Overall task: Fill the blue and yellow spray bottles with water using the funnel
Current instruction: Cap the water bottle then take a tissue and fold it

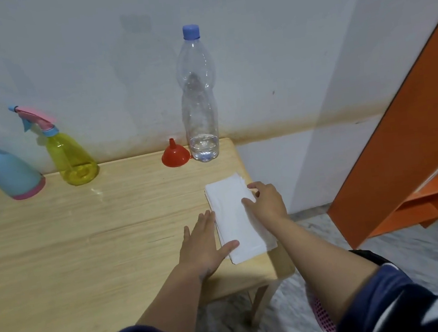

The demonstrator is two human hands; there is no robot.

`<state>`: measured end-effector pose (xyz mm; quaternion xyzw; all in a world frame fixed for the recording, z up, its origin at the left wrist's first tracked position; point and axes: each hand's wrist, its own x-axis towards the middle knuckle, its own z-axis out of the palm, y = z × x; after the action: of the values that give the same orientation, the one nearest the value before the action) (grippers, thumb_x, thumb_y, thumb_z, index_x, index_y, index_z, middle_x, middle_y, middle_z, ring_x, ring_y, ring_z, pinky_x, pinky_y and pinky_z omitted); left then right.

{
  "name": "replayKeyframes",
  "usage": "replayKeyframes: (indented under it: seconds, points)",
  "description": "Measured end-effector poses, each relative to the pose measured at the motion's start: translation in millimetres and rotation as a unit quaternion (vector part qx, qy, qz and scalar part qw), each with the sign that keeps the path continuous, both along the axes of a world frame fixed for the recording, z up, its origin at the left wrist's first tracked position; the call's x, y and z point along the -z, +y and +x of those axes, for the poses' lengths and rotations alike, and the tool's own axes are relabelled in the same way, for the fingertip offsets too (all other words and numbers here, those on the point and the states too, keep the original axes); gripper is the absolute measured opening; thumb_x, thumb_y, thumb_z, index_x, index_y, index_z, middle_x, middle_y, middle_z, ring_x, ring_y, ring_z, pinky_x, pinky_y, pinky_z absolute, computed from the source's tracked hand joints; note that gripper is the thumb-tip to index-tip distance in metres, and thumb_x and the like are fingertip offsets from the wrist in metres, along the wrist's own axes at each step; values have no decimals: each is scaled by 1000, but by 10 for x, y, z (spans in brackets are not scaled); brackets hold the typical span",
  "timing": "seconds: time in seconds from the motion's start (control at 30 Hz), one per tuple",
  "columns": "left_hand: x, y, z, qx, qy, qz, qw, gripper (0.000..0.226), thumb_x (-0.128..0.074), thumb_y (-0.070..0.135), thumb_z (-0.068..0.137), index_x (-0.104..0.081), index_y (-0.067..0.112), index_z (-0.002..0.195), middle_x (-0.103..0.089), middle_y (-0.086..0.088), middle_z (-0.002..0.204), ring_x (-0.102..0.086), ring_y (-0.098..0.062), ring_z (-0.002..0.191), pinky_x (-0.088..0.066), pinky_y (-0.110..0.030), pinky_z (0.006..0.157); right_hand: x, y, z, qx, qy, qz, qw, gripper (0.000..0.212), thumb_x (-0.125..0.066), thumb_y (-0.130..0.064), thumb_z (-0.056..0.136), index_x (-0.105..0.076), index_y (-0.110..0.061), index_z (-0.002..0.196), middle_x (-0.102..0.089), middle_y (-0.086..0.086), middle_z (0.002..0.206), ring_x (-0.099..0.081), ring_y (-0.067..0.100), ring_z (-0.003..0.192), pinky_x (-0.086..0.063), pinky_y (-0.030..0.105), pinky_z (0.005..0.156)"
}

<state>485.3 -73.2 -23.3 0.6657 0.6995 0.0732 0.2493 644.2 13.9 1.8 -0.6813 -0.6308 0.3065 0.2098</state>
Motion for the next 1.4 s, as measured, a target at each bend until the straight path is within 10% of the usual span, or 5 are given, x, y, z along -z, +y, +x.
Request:
replayKeyframes:
  seconds: [0.47, 0.73, 1.0, 1.4]
  points:
    - [0, -11, 4, 5, 11, 3, 1000, 91, -38, 67, 89, 6, 19, 154, 5, 7, 162, 8, -9, 148, 7, -41, 121, -56, 168, -141, 56, 9, 71, 996, 10, -61, -22, 87, -66, -15, 81, -62, 8, 100, -60, 27, 93, -49, 32, 71]
    - [-82, -41, 60, 14, 16, 3, 1000, 98, -38, 75, 83, 13, 27, 152, 20, 12, 159, 9, -12, 149, 2, -48, 120, -367, 15, -144, -16, 156, 81, 984, 13, -42, -10, 95, -44, -21, 100, -51, 0, 67, -46, 17, 56, -38, 29, 57]
    - [-93, -5, 102, 9, 7, -5, 1000, 102, -42, 75, 82, 17, 29, 151, 19, 15, 159, 8, -17, 149, 2, -52, 119, -415, -109, -56, -129, 75, 6, 989, 41, -53, 4, 85, -66, -14, 119, -64, -2, 127, -53, 11, 124, -31, 9, 96]
    - [-102, 43, 123, 48, 74, -48, 995, 107, -44, 81, 75, 10, 30, 153, 22, 12, 158, 15, -25, 148, 1, -58, 116, -1000, 17, 73, -163, -9, 19, 986, 57, -58, 0, 86, -51, -20, 139, -48, -2, 146, -43, 17, 134, -32, 19, 102]
